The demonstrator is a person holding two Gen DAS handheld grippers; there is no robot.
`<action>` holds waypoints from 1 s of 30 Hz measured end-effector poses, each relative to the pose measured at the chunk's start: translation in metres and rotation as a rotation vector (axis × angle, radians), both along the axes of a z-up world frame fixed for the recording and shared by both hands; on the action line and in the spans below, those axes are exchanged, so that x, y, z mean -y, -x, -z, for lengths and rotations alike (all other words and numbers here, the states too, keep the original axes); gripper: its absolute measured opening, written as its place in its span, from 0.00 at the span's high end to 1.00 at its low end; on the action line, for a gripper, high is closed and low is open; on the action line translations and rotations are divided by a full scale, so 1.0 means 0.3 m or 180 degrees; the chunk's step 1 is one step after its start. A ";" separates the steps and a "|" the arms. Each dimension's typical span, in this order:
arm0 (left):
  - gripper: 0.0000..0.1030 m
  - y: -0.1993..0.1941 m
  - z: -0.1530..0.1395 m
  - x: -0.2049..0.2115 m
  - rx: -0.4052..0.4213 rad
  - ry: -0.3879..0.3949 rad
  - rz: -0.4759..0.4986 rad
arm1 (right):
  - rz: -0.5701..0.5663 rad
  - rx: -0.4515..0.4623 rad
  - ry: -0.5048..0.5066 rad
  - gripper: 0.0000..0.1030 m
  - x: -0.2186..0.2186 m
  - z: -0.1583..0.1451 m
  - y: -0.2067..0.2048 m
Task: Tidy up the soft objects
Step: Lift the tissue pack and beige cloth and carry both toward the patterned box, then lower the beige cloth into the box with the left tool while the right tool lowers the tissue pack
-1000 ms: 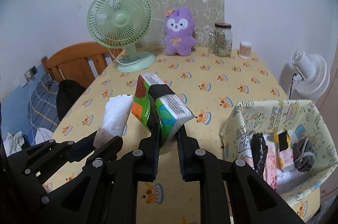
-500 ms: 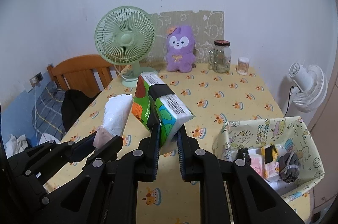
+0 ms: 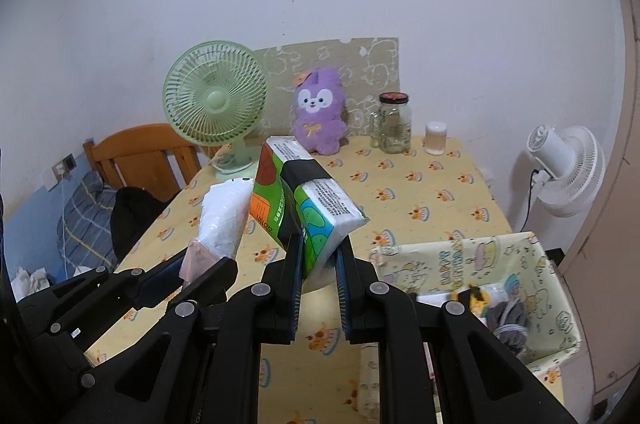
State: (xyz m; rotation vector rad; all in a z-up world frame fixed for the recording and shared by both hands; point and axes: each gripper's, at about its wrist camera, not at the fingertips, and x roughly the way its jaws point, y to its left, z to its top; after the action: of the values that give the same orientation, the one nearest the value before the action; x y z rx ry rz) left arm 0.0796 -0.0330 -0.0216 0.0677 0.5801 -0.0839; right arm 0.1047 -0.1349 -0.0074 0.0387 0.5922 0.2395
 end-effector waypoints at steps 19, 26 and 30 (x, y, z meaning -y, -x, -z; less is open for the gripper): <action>0.82 -0.031 -0.007 0.176 0.0015 0.0025 0.0262 | 0.0247 0.0062 -0.0004 0.82 0.188 -0.010 0.002; 0.82 -0.043 0.007 0.240 -0.0013 0.0043 0.0380 | 0.0366 0.0052 0.0012 0.82 0.254 0.002 0.003; 0.82 -0.049 0.014 0.284 -0.0034 0.0051 0.0469 | 0.0440 0.0040 0.0005 0.82 0.297 0.013 0.003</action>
State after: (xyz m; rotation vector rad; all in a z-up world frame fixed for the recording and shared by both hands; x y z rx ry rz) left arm 0.0942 -0.1181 -0.0259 0.0946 0.5845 -0.2322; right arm 0.1037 -0.2240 -0.0112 0.0762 0.5747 0.1051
